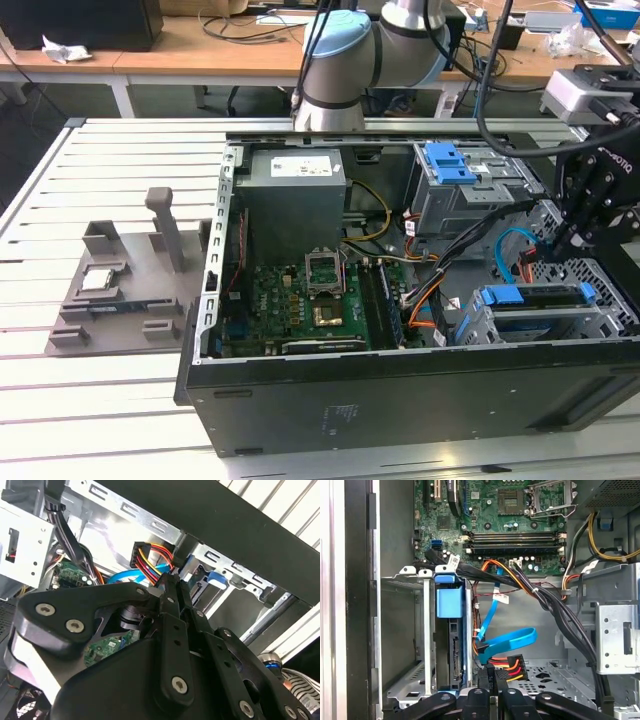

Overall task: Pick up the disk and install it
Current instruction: 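Insert the first disk wire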

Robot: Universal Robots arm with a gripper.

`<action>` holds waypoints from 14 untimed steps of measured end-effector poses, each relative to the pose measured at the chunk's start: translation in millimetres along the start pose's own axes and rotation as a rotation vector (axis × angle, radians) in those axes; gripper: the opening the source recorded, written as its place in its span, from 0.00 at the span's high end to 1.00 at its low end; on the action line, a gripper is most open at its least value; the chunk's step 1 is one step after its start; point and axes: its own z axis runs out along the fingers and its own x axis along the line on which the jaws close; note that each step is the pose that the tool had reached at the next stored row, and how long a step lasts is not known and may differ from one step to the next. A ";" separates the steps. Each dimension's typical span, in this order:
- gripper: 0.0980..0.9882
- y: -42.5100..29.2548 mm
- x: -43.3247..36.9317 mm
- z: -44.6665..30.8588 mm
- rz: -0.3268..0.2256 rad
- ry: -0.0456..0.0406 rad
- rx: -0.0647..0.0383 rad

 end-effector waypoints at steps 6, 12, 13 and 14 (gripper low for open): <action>0.93 1.1 18.1 1.8 0.000 -0.0001 0.000; 0.93 1.7 24.7 5.1 0.000 -0.0047 0.000; 0.93 1.7 25.0 5.5 0.000 -0.0099 0.000; 0.93 1.8 25.6 5.8 0.000 -0.0114 0.000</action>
